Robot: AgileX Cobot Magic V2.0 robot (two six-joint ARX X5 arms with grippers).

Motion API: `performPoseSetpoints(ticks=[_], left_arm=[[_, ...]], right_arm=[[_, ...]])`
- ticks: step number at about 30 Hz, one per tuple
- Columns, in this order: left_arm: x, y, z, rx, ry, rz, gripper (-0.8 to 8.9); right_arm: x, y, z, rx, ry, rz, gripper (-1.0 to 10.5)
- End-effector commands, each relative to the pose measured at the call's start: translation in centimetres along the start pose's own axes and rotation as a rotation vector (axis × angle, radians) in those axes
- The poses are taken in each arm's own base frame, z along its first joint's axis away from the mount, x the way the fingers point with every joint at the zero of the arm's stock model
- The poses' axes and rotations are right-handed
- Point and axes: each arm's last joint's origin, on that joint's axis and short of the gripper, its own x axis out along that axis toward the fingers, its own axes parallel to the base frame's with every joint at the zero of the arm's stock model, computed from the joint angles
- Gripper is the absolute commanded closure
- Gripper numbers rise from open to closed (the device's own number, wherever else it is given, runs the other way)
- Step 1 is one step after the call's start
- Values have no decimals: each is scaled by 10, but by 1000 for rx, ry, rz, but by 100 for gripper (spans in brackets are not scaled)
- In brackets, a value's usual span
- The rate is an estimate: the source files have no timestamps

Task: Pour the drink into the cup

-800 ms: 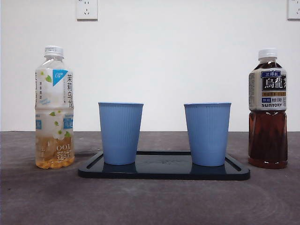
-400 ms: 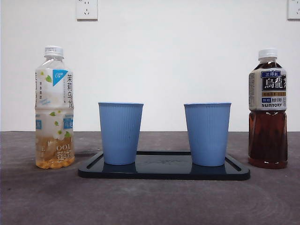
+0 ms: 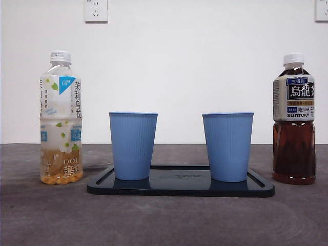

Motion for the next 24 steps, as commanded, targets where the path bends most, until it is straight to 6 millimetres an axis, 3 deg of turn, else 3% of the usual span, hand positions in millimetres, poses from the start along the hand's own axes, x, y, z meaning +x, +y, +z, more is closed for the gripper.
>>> performPoseSetpoints(ticks=[1, 8, 13, 24], left_arm=[[5, 15, -20, 36, -38, 94, 803], [15, 60, -94, 91, -98, 402, 803], [21, 78, -133, 94, -143, 513, 804], [25, 90, -162, 77, -128, 638, 803]], right_arm=[[-1, 2, 4, -18, -12, 9, 929], [-1, 2, 4, -18, -12, 8, 929], [-1, 2, 4, -18, -12, 9, 929], [-1, 2, 4, -18, -12, 8, 929]])
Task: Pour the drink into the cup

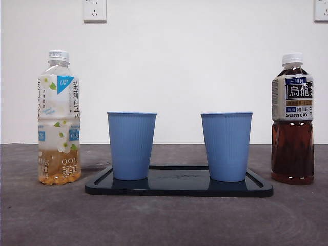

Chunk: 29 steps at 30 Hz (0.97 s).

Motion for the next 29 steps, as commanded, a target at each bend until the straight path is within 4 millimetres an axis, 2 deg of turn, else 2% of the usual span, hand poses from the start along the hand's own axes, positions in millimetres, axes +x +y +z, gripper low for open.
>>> performPoseSetpoints(ticks=[1, 25, 29], left_arm=[[2, 1, -9, 19, 39, 9, 803], [2, 2, -10, 29, 51, 16, 803], [2, 2, -10, 29, 51, 16, 803]], right_arm=[[-1, 2, 4, -19, -13, 7, 929], [-1, 2, 4, -21, -16, 7, 929], [-1, -5, 4, -72, -75, -124, 930]])
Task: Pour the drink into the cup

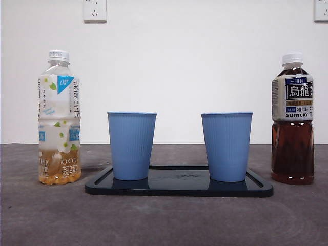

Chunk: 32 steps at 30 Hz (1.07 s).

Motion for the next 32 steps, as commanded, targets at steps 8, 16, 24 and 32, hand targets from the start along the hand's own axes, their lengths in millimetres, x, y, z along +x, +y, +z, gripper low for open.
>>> performPoseSetpoints(ticks=[8, 16, 24, 32], left_arm=[[2, 1, -7, 11, 24, 9, 803], [2, 1, -7, 11, 24, 9, 803], [2, 1, -7, 11, 24, 9, 803], [2, 1, -7, 11, 24, 9, 803]], right_arm=[[24, -46, -51, -126, -297, -454, 930], [55, -91, -136, -93, -258, -693, 930], [64, -109, -167, -91, -265, -763, 930], [63, -111, -168, -126, -255, -804, 930]])
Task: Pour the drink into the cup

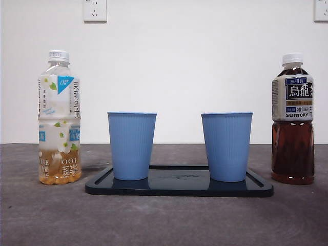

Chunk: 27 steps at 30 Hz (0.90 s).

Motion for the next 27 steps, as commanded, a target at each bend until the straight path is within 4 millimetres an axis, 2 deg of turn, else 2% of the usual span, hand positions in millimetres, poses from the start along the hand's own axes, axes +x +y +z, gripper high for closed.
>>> performPoseSetpoints(ticks=[1, 27], left_arm=[[2, 1, -7, 11, 24, 9, 803], [2, 1, -7, 11, 24, 9, 803]], right_arm=[[1, 0, -3, -24, 3, -6, 930], [1, 0, -1, -24, -16, -6, 930]])
